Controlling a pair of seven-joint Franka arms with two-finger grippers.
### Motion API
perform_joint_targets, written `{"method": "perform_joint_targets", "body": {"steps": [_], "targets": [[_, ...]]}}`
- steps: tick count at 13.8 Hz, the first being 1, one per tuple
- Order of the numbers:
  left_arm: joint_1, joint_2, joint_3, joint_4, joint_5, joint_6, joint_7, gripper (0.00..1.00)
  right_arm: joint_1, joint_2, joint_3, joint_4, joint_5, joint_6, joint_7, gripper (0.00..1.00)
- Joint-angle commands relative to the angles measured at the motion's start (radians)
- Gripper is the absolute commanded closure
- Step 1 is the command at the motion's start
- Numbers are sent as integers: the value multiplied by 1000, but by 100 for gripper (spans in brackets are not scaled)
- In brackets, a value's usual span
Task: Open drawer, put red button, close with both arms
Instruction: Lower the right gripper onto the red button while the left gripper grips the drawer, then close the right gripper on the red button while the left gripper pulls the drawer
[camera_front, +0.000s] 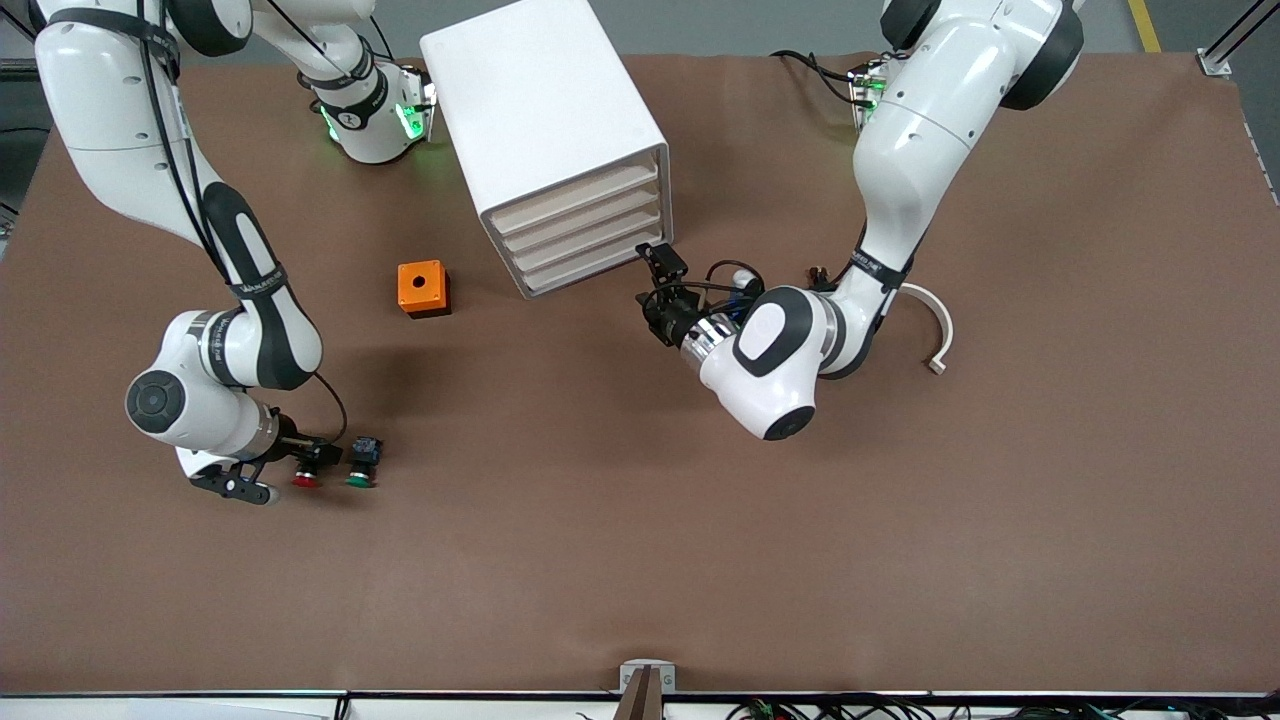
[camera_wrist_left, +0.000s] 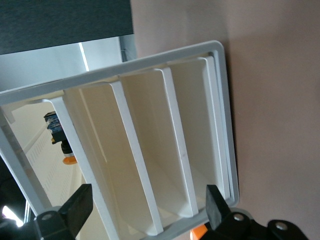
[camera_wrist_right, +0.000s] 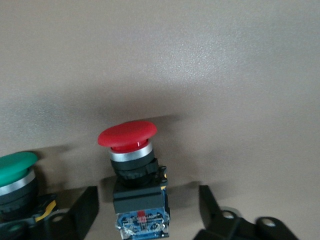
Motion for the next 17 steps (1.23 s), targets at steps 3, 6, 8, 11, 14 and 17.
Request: {"method": "perform_joint_targets", "body": {"steps": [3,6,8,11,14,17], "targets": [[-9,26,-6,26,-33,-64,-66,1,-14,1,11,14,-8,-3,-52,94],[-22,38,-6,23,-32,-86,-68,4,-16,1,11,14,-8,-2,-52,100],[-35,47,-5,20,-24,-87,-69,11,-17,1,11,14,-7,0,-52,100],[-42,50,-5,17,-23,-99,-68,31,-17,2,11,14,-5,1,-50,100],[-56,53,-5,17,-24,-103,-66,47,-17,2,11,14,-5,1,-47,100],[-70,61,-5,14,-30,-104,-66,52,-17,2,11,14,-5,1,-42,100]]}}
